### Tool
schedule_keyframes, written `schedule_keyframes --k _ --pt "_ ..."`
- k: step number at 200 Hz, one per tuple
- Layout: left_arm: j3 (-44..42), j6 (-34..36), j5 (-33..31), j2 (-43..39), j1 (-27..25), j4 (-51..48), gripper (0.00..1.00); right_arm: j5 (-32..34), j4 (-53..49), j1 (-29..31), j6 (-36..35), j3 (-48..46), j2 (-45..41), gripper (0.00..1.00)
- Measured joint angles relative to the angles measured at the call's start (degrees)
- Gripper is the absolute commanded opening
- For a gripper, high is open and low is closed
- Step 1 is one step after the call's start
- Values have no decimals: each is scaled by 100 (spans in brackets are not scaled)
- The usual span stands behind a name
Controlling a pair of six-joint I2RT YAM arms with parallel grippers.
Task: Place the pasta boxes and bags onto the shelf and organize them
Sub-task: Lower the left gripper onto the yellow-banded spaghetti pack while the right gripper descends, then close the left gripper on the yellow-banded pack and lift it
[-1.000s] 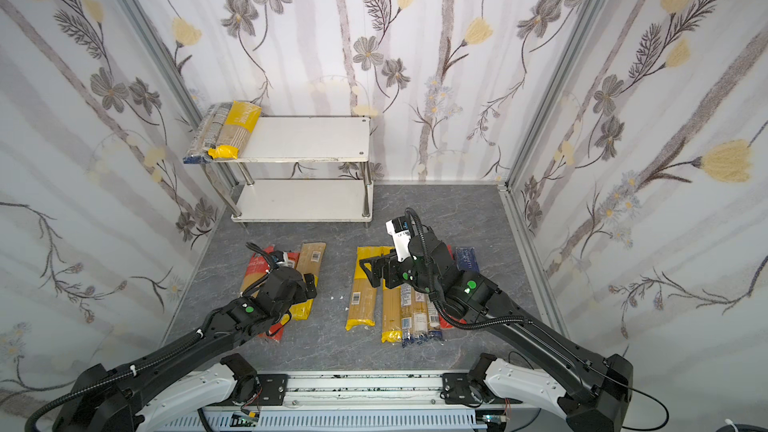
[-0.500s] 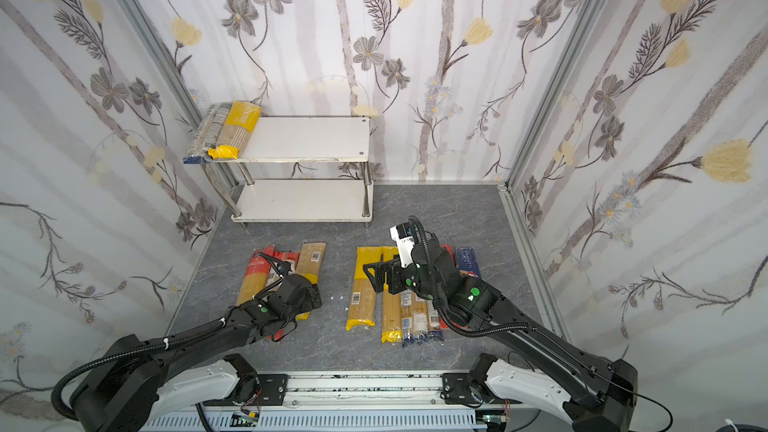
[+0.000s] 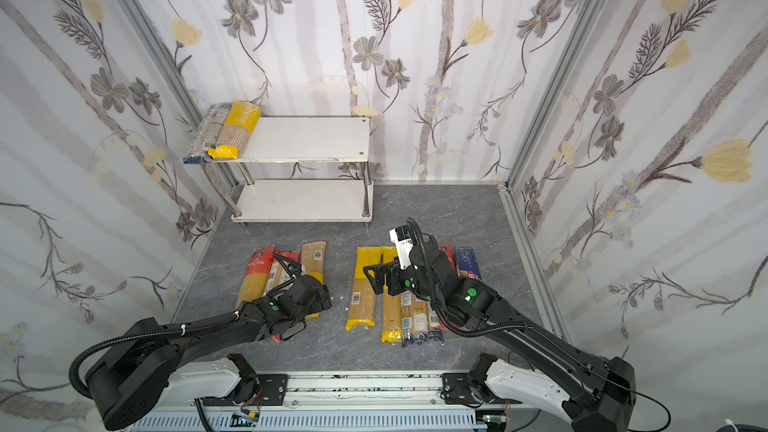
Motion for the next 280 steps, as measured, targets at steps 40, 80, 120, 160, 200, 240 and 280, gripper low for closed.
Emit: schedule_keyframes --k 40,80,120,160,200,240,280 --pt "-72 -33 -114 50 -149 68 100 2 35 -11 -7 -109 -203 100" --pt "-101 -210 -505 374 -446 149 100 2 46 -13 -24 -256 -328 100" --pt "-157 -461 -1132 684 -824 326 100 2 35 -11 -24 -452 -579 100" --pt "-190 -787 -1825 1102 -1268 525 95 63 24 -11 -20 -560 -789 100" --pt "-94 -1097 -2330 1545 -1488 566 49 107 -17 -11 -17 -575 -911 100" --pt "-7 -1268 -2457 1711 -1528 636 38 109 -31 -11 0 -595 -953 100" --pt "-50 -1276 -2417 1624 -1526 686 15 107 -15 -13 44 -614 -970 100"
